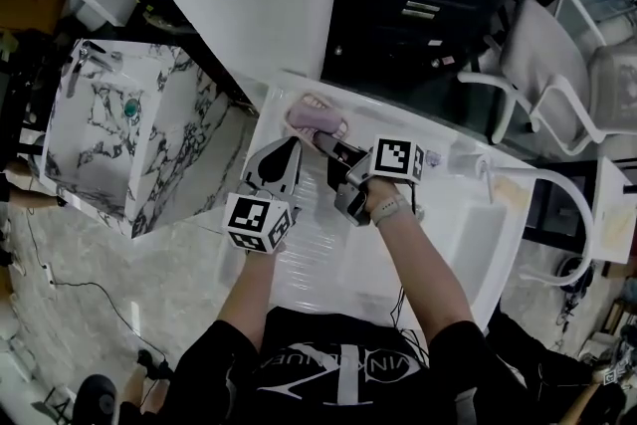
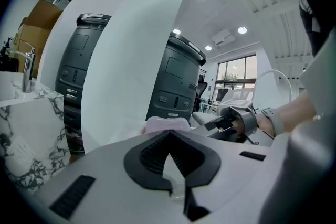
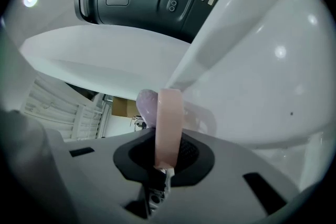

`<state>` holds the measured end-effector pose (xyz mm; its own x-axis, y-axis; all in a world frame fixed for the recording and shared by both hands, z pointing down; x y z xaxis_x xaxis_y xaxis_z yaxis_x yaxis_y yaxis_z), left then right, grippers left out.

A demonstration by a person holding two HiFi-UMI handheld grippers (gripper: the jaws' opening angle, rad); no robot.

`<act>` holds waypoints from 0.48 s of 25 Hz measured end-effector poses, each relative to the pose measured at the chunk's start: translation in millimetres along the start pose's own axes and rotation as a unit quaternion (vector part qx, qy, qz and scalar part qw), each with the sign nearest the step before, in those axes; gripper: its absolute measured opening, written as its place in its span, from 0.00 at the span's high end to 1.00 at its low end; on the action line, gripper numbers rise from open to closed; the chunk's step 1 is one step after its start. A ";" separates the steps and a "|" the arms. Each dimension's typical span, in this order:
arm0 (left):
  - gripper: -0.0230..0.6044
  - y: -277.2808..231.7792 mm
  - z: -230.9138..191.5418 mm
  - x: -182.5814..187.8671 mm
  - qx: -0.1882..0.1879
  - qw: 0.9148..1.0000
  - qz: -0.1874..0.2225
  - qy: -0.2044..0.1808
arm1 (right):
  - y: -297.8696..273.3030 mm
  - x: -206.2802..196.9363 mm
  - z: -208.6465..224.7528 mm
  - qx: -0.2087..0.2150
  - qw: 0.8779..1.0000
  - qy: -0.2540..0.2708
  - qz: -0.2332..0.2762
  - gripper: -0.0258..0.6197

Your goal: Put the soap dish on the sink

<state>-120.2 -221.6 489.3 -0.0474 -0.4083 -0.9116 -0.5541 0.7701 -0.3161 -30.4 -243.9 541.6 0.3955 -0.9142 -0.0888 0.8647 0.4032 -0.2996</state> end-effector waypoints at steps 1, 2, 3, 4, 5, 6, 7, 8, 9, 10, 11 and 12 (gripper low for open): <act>0.94 -1.2 2.2 -1.6 0.000 1.000 -0.004 0.003 | -2.4 -1.4 2.0 -0.001 1.000 -0.003 -0.003 0.89; 0.94 -2.0 4.3 -3.7 0.001 1.000 -0.010 0.009 | -4.6 -2.5 3.9 -0.003 1.000 -0.005 -0.006 0.89; 0.94 -2.2 6.3 -6.5 0.004 1.000 -0.018 0.017 | -6.3 -3.3 5.4 -0.005 1.000 -0.007 -0.008 0.89; 0.94 -1.8 8.3 -9.7 0.007 0.999 -0.026 0.024 | -7.8 -4.0 6.7 -0.006 1.000 -0.010 -0.010 0.89; 0.94 -1.0 10.5 -13.0 0.009 0.999 -0.034 0.029 | -9.1 -4.6 7.6 -0.007 1.000 -0.012 -0.012 0.89; 0.94 -0.3 12.8 -16.4 0.010 0.999 -0.040 0.034 | -10.2 -5.1 8.3 -0.006 1.000 -0.014 -0.013 0.89; 0.94 -0.2 15.0 -19.9 0.010 0.998 -0.048 0.039 | -11.0 -5.6 8.9 -0.005 1.000 -0.017 -0.014 0.89; 0.94 -0.6 17.0 -23.4 0.009 0.997 -0.055 0.045 | -11.5 -6.0 9.5 -0.004 1.000 -0.021 -0.015 0.89; 0.94 -1.1 18.6 -26.7 0.008 0.997 -0.062 0.052 | -11.8 -6.3 10.0 -0.003 1.000 -0.025 -0.015 0.89; 0.94 -1.4 19.8 -29.6 0.008 0.996 -0.068 0.057 | -12.1 -6.5 10.2 -0.003 0.999 -0.028 -0.016 0.89; 0.94 -1.3 20.4 -31.9 0.009 0.995 -0.075 0.060 | -12.5 -6.6 10.3 -0.003 0.999 -0.030 -0.017 0.89; 0.94 -1.1 20.7 -33.7 0.010 0.995 -0.080 0.061 | -13.0 -6.7 10.2 -0.004 0.999 -0.033 -0.018 0.89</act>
<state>-100.8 -198.6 515.0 -0.0608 -0.5826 -0.8105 -0.5457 0.6993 -0.4618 -41.1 -242.6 555.8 0.3845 -0.9230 -0.0148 0.8761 0.3699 -0.3093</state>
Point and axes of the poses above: the fingertips, and each gripper's own axes: y backward along the fingers, z to its right, x out of its top, the point moved 3 cm from there along y, backward along the fingers, and after that the axes turned 5 degrees about -z, right-handed, at the moved point
